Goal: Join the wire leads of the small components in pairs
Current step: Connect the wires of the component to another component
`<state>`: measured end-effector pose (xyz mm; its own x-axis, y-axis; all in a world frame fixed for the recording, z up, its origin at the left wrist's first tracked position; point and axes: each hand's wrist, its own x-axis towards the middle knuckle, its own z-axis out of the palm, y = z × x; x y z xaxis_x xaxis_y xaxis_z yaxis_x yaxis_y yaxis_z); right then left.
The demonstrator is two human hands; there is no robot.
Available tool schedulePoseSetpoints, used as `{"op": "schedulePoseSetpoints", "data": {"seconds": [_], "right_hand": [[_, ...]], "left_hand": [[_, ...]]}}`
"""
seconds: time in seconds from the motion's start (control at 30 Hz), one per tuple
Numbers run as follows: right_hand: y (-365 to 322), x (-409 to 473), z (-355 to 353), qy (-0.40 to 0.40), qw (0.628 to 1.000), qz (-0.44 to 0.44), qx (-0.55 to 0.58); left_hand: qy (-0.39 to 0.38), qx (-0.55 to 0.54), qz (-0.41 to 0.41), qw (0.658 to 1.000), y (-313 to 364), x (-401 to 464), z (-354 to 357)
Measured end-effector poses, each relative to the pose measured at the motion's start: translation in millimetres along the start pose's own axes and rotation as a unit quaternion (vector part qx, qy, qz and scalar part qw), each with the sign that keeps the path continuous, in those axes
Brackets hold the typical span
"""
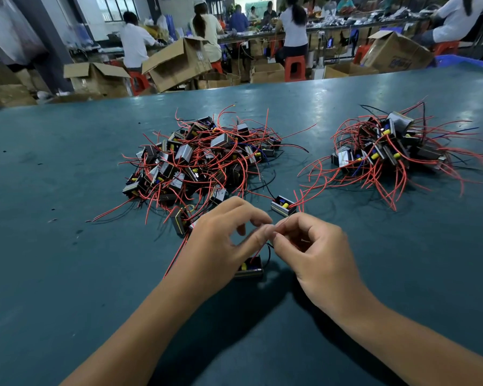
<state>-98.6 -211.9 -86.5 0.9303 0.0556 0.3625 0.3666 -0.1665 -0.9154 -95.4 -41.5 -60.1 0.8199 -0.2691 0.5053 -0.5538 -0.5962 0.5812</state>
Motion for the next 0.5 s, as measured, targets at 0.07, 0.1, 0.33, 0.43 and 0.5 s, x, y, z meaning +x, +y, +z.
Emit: {"op": "schedulePoseSetpoints", "data": {"seconds": [0.07, 0.1, 0.33, 0.43, 0.5], "right_hand": [[-4, -2, 0, -0.004, 1.000, -0.025, -0.018], [-5, -2, 0, -0.004, 0.999, -0.035, -0.029], [-11, -5, -1, -0.015, 0.994, -0.070, -0.077], [-13, -6, -2, -0.025, 0.992, -0.076, -0.093], [-14, -6, -1, -0.025, 0.992, -0.079, -0.093]], "left_hand": [[-0.008, 0.025, 0.019, 0.999, 0, 3, -3], [-0.010, 0.036, 0.025, 0.999, 0, 3, -5], [-0.068, 0.083, 0.034, 0.994, 9, 4, -12], [-0.076, 0.132, 0.054, 0.987, 13, 4, -15], [-0.077, 0.145, 0.061, 0.984, 15, 5, -16]]}}
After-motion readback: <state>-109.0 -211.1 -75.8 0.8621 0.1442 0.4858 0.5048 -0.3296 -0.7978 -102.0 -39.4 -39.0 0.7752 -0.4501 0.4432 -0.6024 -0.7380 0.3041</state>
